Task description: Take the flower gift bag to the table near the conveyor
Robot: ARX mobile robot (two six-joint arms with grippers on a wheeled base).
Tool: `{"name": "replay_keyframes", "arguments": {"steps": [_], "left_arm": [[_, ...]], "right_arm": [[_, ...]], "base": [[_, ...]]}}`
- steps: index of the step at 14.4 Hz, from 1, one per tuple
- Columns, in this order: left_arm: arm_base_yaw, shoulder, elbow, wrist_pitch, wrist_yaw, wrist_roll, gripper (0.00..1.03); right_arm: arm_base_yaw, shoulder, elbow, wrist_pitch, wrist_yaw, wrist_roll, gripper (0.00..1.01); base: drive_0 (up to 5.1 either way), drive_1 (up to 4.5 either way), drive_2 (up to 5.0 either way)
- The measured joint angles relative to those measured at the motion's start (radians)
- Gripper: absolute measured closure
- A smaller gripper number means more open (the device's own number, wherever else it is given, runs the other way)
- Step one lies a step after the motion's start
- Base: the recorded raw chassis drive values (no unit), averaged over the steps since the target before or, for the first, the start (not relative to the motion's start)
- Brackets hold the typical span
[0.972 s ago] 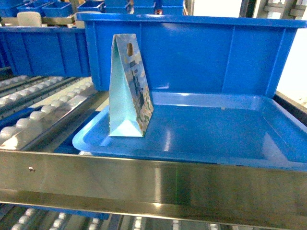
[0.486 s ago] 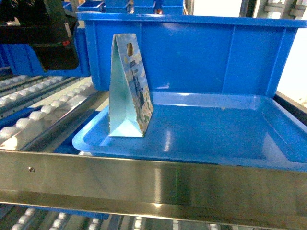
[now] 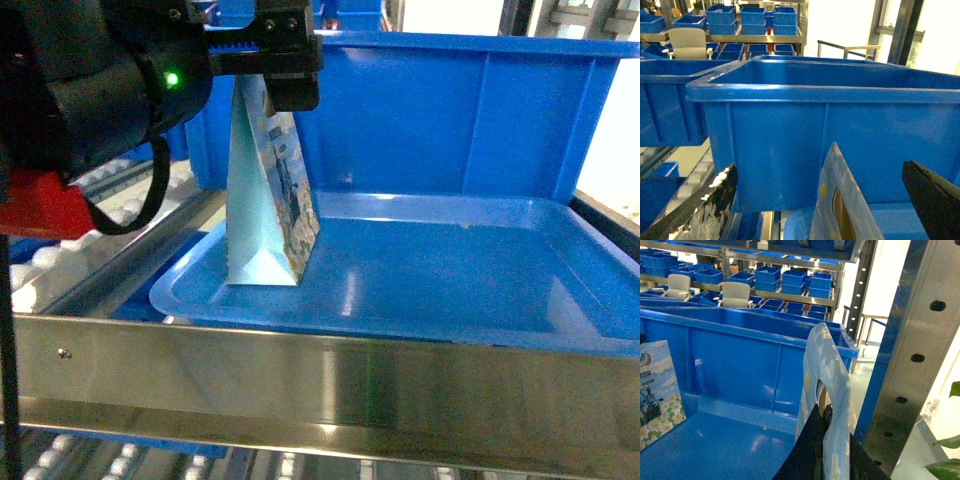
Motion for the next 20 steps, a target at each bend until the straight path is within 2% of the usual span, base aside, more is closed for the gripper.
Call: {"name": "replay_keyframes", "arguments": {"steps": [2, 5, 7, 9, 12, 13, 14, 16, 20], "left_arm": [[-0.024, 0.043, 0.053, -0.033, -0.023, 0.000, 0.05], [-0.082, 0.065, 0.053, -0.047, -0.064, -0.007, 0.05], [-0.092, 0.071, 0.053, -0.061, -0.097, -0.012, 0.06], [-0.095, 0.072, 0.053, -0.065, -0.110, -0.014, 0.21], [-0.103, 0.075, 0.053, -0.066, -0.116, -0.017, 0.49], [-0.112, 0.076, 0.050, -0.074, -0.138, -0.021, 0.80], [-0.119, 0.076, 0.029, -0.045, -0.162, -0.021, 1.01], [-0.122, -0.004, -0.051, 0.023, -0.190, 0.012, 1.01], [-0.119, -0.043, -0.070, 0.028, -0.188, 0.015, 1.01]], "right_arm": [[0.000, 0.000, 0.000, 0.000, 0.000, 0.000, 0.99], [0.000, 0.000, 0.000, 0.000, 0.000, 0.000, 0.99], [0.000, 0.000, 0.000, 0.000, 0.000, 0.000, 0.99], [0.000, 0.000, 0.000, 0.000, 0.000, 0.000, 0.99], [0.000, 0.000, 0.000, 0.000, 0.000, 0.000, 0.99], [0.000, 0.000, 0.000, 0.000, 0.000, 0.000, 0.99], [0.000, 0.000, 0.000, 0.000, 0.000, 0.000, 0.99], [0.000, 0.000, 0.000, 0.000, 0.000, 0.000, 0.99], [0.000, 0.000, 0.000, 0.000, 0.000, 0.000, 0.99]], "base": [[0.0, 0.00, 0.0], [0.0, 0.00, 0.0], [0.0, 0.00, 0.0], [0.0, 0.00, 0.0], [0.0, 0.00, 0.0], [0.0, 0.00, 0.0], [0.0, 0.00, 0.0], [0.0, 0.00, 0.0], [0.0, 0.00, 0.0]]}}
